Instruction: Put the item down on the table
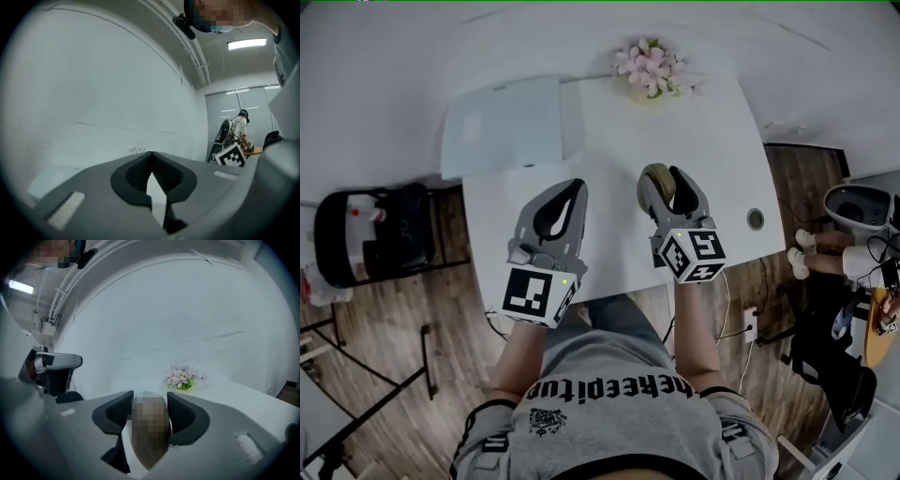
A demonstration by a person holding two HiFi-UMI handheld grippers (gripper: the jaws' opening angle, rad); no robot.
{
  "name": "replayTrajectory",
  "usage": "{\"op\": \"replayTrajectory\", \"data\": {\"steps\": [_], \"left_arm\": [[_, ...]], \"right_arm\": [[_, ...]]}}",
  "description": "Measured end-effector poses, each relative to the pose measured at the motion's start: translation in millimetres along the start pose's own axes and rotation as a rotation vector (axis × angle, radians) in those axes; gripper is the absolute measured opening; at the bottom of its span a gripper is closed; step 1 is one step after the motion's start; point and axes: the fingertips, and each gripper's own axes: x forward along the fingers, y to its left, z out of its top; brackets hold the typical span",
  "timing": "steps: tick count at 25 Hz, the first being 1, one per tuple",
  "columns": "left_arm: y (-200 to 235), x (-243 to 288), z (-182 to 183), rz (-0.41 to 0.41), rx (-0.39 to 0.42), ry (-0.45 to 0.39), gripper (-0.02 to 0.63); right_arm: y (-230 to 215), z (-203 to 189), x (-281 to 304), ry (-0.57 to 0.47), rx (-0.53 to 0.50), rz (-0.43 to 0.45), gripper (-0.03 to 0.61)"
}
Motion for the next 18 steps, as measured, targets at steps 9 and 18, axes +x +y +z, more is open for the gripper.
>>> {"op": "replayTrajectory", "data": {"steps": [9,18], "left_arm": [[13,7,-8,0.068,-0.014,0.013,0.012],[29,12,-9,0.104,-0.019,0.015,0.012]], "right_arm": [[1,-15,48,0.044,-0.017,0.078,0.222],[5,-19,62,0.062,-0.036,0.125,0.222]]}}
